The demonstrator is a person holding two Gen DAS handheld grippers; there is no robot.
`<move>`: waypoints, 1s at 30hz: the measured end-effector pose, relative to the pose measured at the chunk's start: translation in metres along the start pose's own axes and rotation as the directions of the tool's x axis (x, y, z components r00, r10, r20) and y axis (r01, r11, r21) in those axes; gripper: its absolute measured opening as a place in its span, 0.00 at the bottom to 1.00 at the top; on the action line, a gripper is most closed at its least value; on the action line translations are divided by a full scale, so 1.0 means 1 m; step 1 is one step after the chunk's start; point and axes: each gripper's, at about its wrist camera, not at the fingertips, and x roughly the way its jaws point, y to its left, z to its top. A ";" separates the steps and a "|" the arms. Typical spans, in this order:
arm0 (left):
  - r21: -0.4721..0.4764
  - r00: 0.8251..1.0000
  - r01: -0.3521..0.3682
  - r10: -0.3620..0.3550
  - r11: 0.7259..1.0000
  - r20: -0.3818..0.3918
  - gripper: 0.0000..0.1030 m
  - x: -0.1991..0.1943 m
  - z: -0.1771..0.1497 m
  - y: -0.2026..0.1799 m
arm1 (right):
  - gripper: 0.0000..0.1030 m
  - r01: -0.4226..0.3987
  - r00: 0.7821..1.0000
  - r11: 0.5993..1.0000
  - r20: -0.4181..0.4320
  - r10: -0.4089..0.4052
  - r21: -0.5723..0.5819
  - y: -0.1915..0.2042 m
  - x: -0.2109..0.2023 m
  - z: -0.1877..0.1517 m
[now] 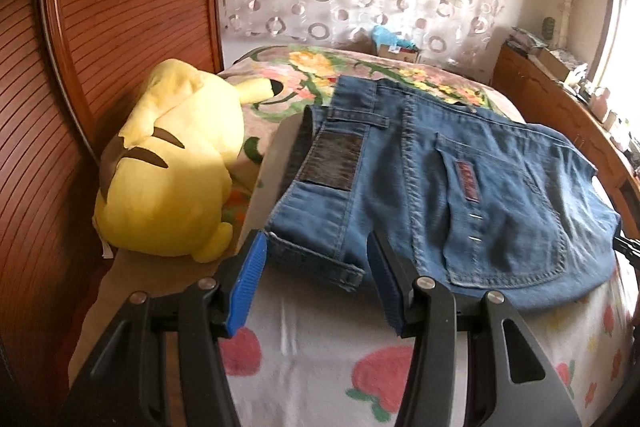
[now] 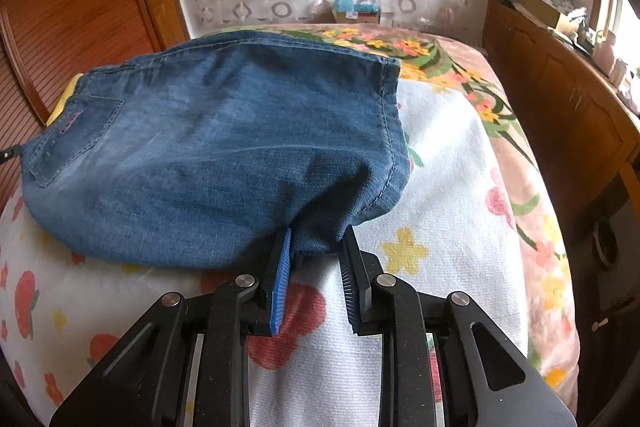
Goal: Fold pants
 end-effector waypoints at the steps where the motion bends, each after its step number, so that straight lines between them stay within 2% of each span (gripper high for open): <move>1: -0.003 1.000 -0.007 0.007 1.000 -0.004 0.50 0.002 0.000 0.002 | 0.21 0.000 1.000 1.000 0.003 0.000 -0.001 0.000 0.000 0.000; 5: -0.022 0.999 -0.043 0.042 0.999 -0.021 0.50 0.016 0.001 0.010 | 0.21 -0.004 1.000 1.000 0.003 0.004 -0.003 0.001 0.000 -0.001; 11: -0.018 0.996 -0.046 0.045 0.999 -0.078 0.53 0.034 -0.006 0.012 | 0.21 -0.011 1.000 1.000 0.003 0.011 -0.002 0.000 -0.001 -0.001; 17: -0.028 0.997 -0.033 0.031 0.999 -0.077 0.53 0.034 -0.005 0.014 | 0.20 -0.015 1.000 1.000 0.003 0.015 -0.002 -0.001 -0.001 0.000; 20: -0.030 0.998 0.004 -0.006 1.000 -0.070 0.41 0.032 -0.005 0.015 | 0.16 -0.051 0.999 0.999 0.002 0.051 0.005 -0.003 -0.002 0.003; 22: -0.017 0.998 0.015 -0.016 1.000 -0.059 0.28 0.029 -0.004 0.013 | 0.15 -0.067 0.998 0.998 0.019 0.067 0.000 -0.002 -0.008 0.006; 23: -0.013 0.998 0.034 -0.035 0.999 -0.053 0.17 0.026 -0.003 0.011 | 0.15 -0.075 0.997 0.997 0.034 0.075 -0.003 -0.003 -0.012 0.009; 24: -0.009 0.998 0.032 -0.032 0.999 -0.053 0.14 0.024 -0.002 0.009 | 0.15 -0.085 0.995 0.996 0.053 0.085 -0.003 -0.003 -0.017 0.013; 30: 0.033 0.998 0.029 -0.031 0.999 0.049 0.09 -0.007 0.017 -0.006 | 0.14 -0.085 0.986 0.996 0.143 0.089 -0.036 0.000 -0.047 0.045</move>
